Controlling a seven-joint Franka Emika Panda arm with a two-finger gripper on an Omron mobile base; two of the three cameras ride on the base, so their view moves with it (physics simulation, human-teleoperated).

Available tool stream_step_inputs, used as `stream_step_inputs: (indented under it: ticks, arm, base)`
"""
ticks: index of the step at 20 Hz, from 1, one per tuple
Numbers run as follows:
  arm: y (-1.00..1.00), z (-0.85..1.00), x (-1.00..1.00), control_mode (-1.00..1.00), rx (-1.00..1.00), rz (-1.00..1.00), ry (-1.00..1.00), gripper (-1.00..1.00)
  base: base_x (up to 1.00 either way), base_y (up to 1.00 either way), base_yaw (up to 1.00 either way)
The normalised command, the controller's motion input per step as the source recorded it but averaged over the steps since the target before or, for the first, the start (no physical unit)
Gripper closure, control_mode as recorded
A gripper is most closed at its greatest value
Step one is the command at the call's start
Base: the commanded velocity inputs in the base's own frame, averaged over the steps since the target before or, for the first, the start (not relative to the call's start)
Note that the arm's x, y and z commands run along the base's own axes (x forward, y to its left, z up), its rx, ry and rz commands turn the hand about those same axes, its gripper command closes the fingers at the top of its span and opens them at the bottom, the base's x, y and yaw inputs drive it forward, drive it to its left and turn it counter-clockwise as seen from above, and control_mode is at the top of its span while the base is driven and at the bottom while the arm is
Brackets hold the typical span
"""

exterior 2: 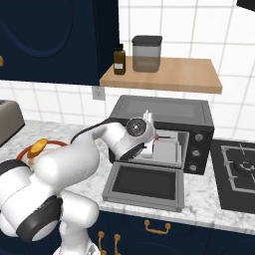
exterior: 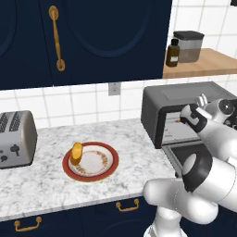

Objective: Pick up the kebab skewer and baguette bread, and place them inside the toaster oven. Close the toaster oven door and start by setting the timer.

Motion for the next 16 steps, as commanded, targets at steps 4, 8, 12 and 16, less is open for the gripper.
stream_step_inputs:
  ticks: [4, 8, 12, 16]
  arm:
    - [0.00, -0.20, 0.14, -1.00, 0.00, 0.00, 0.02, 1.00]
    - [0.00, -0.09, 0.05, -1.00, 0.00, 0.00, 0.04, 1.00]
    - [0.00, 0.00, 0.00, -1.00, 0.00, 0.00, 0.04, -1.00]
    - [0.00, 0.00, 0.00, -1.00, 0.00, 0.00, 0.00, -1.00]
  base:
    - [0.00, 0.00, 0.00]
    - [0.00, 0.00, 0.00]
    - [0.00, 0.00, 0.00]
    - [0.00, 0.00, 0.00]
